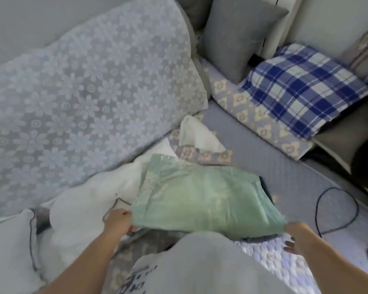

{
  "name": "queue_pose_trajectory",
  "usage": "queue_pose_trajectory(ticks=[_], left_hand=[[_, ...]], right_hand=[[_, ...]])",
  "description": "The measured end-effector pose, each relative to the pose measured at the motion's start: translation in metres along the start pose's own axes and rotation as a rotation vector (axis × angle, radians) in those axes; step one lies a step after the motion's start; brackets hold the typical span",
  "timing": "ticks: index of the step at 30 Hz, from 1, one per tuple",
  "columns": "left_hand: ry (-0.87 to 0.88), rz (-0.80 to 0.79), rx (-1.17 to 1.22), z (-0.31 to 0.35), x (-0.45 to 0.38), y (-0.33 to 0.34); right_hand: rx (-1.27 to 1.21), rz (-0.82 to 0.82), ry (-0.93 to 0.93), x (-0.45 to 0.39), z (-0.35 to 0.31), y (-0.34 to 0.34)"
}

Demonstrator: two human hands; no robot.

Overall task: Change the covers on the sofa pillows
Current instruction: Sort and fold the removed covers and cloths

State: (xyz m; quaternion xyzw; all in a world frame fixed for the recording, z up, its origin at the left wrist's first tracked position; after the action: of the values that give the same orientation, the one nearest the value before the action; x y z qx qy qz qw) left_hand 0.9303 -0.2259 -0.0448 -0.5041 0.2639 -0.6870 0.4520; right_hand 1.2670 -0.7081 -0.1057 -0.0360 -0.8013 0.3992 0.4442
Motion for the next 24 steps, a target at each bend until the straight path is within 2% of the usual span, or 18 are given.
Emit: queue_pose_trajectory(ticks=[2,3,7,9,13,15,18,20,22,24], left_hand=[[0.026,0.018,-0.116,-0.020,0.015,0.016],[0.036,0.035,-0.138,-0.029,0.020,0.019],[-0.043,0.072,-0.035,-0.050,0.012,0.016],[-0.027,0.067,0.015,-0.052,0.008,0.009],[-0.101,0.186,0.542,-0.042,0.030,-0.013],[-0.154,0.249,0.646,-0.050,0.039,-0.017],[-0.272,0.274,0.684,-0.073,0.044,-0.010],[-0.380,0.149,0.748,-0.079,0.048,0.004],[-0.379,0.064,0.765,-0.065,0.045,0.008],[-0.364,0.119,0.862,-0.036,0.026,-0.007]], right_hand=[[0.014,-0.118,0.153,0.000,0.047,0.019],[-0.021,-0.127,0.192,0.000,0.059,0.025],[0.009,-0.015,0.104,-0.009,0.058,0.022],[-0.001,0.012,0.076,-0.016,0.054,0.019],[-0.015,0.053,0.053,-0.020,0.043,0.013],[-0.036,0.075,0.031,-0.020,0.042,0.014],[-0.174,0.154,-0.083,0.000,0.029,0.010],[-0.338,0.207,-0.185,0.017,0.009,0.001],[-0.395,0.226,-0.297,0.029,-0.023,-0.009],[-0.394,0.253,-0.436,0.038,-0.067,-0.023]])
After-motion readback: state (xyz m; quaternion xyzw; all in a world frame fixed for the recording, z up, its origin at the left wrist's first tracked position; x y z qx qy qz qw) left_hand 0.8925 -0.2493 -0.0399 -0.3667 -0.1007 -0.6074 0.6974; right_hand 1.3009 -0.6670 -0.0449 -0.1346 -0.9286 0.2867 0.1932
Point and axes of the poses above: each hand's wrist, its own x-axis away from the middle knuckle, its own y-axis out of the palm, z = x × y, the point moved 7 cm from there along -x, towards the middle knuckle, and after that the axes turned 13 degrees about z, right-handed, at the moved point
